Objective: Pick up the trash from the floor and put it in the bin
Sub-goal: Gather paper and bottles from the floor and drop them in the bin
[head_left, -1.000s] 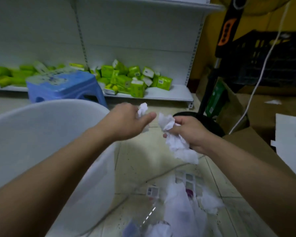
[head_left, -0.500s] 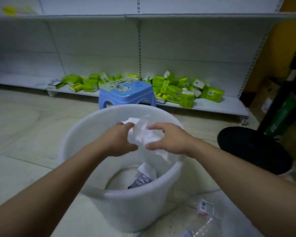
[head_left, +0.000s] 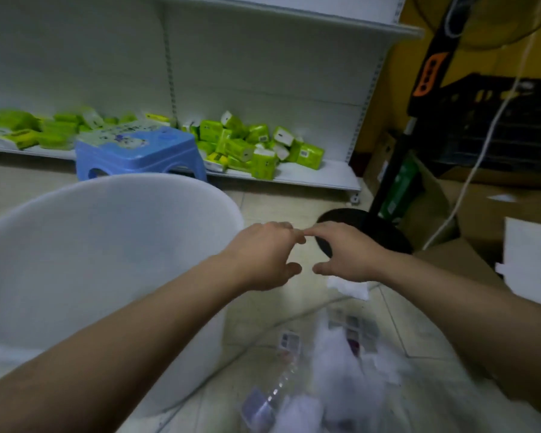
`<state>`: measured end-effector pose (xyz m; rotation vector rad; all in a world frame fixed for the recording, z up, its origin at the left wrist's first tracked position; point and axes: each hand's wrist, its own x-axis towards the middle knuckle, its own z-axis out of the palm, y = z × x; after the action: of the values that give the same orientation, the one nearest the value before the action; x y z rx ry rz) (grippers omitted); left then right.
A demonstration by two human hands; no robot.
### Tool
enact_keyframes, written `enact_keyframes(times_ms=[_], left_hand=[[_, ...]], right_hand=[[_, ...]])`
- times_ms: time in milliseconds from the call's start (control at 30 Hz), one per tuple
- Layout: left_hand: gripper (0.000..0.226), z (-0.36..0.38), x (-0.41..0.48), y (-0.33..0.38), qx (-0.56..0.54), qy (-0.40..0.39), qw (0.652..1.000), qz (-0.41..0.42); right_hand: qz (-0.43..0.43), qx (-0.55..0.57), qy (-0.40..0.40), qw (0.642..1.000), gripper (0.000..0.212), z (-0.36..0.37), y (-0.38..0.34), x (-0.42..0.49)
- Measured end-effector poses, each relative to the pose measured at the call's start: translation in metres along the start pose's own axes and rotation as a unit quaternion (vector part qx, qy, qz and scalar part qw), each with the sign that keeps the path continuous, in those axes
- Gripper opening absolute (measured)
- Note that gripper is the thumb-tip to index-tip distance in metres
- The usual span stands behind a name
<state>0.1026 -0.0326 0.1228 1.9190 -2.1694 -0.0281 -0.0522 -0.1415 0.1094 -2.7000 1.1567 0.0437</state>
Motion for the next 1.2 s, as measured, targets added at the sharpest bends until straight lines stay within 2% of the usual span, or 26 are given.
enact_keyframes(times_ms=[100,267,433,533,600,700,800,900,967,1067,1200], left_hand=[[0.05,0.033,0.01,0.033,0.011,-0.025,1.0,0.015],[0.053,0.118,0.006,0.061,-0.017,-0.124,0.992,-0.025],[0.059,0.196,-0.008,0.079,-0.017,-0.226,0.974,-0.025],[0.06,0.232,-0.018,0.091,-0.004,-0.255,0.967,0.0],[0.066,0.251,-0.023,0.097,0.002,-0.26,0.966,0.003],[0.076,0.272,-0.024,0.105,-0.008,-0.266,0.964,-0.022],[0.073,0.284,-0.021,0.11,-0.05,-0.27,0.958,-0.082],[0.048,0.287,-0.018,0.109,-0.08,-0.235,0.963,-0.11],[0.026,0.285,-0.017,0.105,-0.065,-0.19,0.975,-0.093],[0.02,0.277,-0.016,0.1,-0.067,-0.145,0.984,-0.079],[0.013,0.26,-0.01,0.091,-0.089,-0.136,0.985,-0.059]], right_hand=[[0.055,0.03,-0.032,0.998,0.078,0.029,0.049,-0.02],[0.125,0.124,-0.059,0.983,0.072,0.101,0.113,-0.047],[0.179,0.219,-0.085,0.955,0.057,0.174,0.143,-0.07],[0.175,0.247,-0.086,0.949,0.052,0.204,0.148,-0.079],[0.186,0.244,-0.04,0.951,0.045,0.214,0.152,-0.081],[0.255,0.188,0.032,0.948,0.045,0.222,0.172,-0.081],[0.321,0.163,-0.076,0.93,0.064,0.236,0.195,-0.091],[0.302,0.158,-0.139,0.93,0.069,0.259,0.204,-0.105],[0.274,0.124,-0.119,0.946,0.056,0.27,0.205,-0.111],[0.257,0.083,-0.053,0.961,0.021,0.276,0.204,-0.116],[0.308,0.144,-0.011,0.94,0.011,0.269,0.206,-0.124]])
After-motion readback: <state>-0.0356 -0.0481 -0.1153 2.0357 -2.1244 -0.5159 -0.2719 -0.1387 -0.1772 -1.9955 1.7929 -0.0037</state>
